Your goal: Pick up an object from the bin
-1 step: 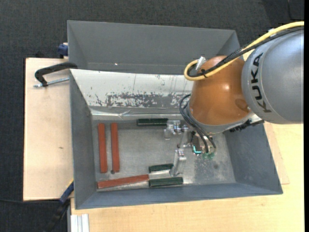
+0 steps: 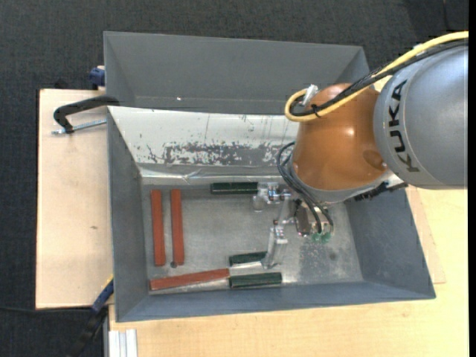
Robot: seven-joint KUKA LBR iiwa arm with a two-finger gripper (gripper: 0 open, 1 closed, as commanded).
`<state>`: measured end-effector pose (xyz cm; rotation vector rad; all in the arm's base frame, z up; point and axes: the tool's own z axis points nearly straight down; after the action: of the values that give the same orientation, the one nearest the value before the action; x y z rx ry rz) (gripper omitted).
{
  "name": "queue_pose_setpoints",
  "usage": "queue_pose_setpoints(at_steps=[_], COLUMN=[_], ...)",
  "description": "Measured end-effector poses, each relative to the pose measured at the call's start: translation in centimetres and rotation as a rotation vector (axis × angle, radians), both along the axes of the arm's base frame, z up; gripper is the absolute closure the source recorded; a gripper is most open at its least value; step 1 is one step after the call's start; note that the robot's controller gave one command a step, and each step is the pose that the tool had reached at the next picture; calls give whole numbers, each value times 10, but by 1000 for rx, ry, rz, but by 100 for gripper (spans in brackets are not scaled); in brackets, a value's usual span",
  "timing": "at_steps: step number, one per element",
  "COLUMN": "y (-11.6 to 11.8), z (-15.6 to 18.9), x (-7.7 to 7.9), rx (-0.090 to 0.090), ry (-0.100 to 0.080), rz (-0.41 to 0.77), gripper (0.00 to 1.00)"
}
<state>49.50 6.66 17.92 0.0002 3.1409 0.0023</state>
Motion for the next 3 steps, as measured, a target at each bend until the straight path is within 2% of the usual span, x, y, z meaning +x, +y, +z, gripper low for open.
queue_pose_setpoints(at_steps=[1,2,3], y=[-16,-39,-9], z=[-53,-99,-109], x=[9,26,14], rx=[0,0,0], ry=[0,2,0], rz=[197,101,573], gripper=[0,0,100])
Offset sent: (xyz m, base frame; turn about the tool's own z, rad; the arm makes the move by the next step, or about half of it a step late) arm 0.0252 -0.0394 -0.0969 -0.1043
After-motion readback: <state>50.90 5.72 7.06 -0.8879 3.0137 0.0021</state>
